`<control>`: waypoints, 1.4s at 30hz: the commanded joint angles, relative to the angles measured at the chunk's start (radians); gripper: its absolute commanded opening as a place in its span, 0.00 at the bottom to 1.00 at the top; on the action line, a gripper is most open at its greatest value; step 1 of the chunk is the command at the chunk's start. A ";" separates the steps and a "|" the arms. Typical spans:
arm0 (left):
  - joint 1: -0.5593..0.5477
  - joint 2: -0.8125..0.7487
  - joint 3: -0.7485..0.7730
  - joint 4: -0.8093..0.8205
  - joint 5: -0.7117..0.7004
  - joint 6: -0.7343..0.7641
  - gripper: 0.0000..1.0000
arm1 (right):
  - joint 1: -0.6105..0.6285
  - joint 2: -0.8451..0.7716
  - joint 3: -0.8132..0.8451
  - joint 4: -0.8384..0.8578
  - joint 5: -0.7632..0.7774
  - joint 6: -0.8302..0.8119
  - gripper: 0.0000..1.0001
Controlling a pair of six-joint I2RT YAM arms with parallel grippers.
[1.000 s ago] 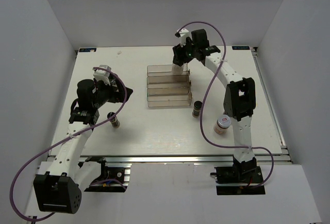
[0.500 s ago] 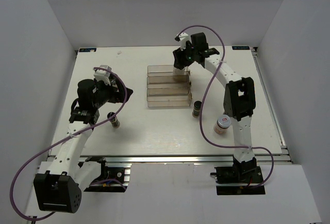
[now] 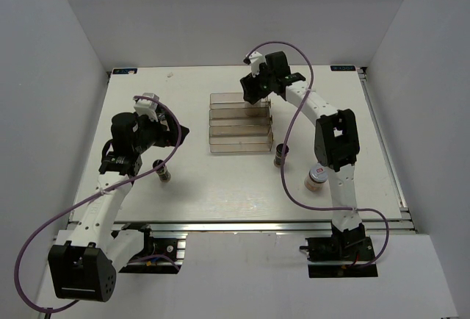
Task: Organize the condiment bottles
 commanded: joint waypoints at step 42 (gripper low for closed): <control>0.000 0.314 0.097 0.112 -0.508 0.124 0.98 | -0.022 -1.135 -0.882 -0.219 -0.665 -0.025 0.80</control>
